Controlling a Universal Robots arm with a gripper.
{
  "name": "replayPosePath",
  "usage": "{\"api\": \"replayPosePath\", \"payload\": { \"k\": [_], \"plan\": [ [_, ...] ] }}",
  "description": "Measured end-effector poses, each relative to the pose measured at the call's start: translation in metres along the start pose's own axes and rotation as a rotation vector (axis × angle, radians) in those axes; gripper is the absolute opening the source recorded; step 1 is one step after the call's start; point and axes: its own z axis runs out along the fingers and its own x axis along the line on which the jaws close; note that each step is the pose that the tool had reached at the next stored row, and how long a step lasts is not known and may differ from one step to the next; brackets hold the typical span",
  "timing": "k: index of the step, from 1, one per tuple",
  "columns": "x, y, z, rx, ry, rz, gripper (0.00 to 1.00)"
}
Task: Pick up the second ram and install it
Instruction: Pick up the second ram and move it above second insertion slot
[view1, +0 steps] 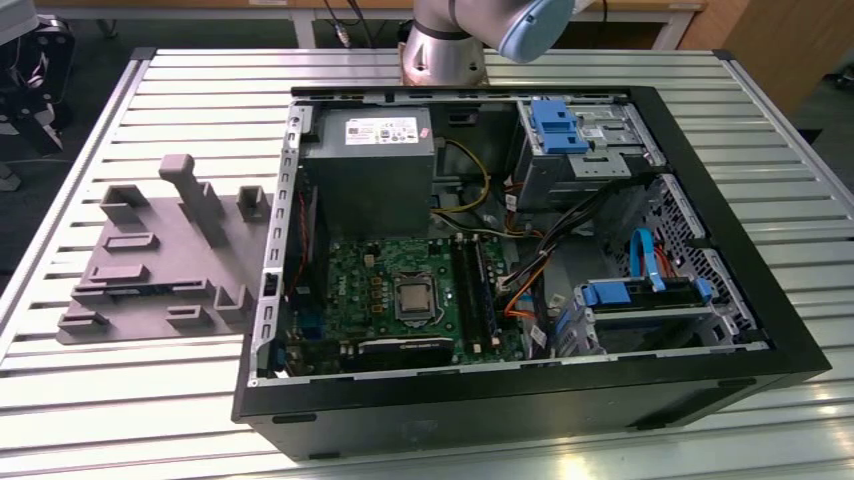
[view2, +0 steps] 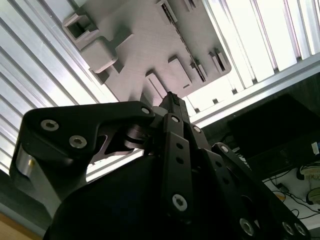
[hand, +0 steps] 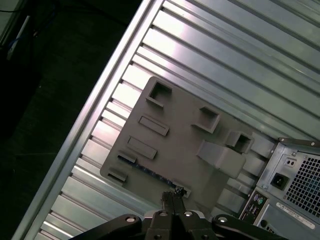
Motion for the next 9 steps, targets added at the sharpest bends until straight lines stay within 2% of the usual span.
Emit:
{"api": "replayPosePath", "payload": {
  "k": [9],
  "plan": [
    [0.0000, 0.0000, 0.0000, -0.0001, 0.0002, -0.007, 0.11]
  ]
}}
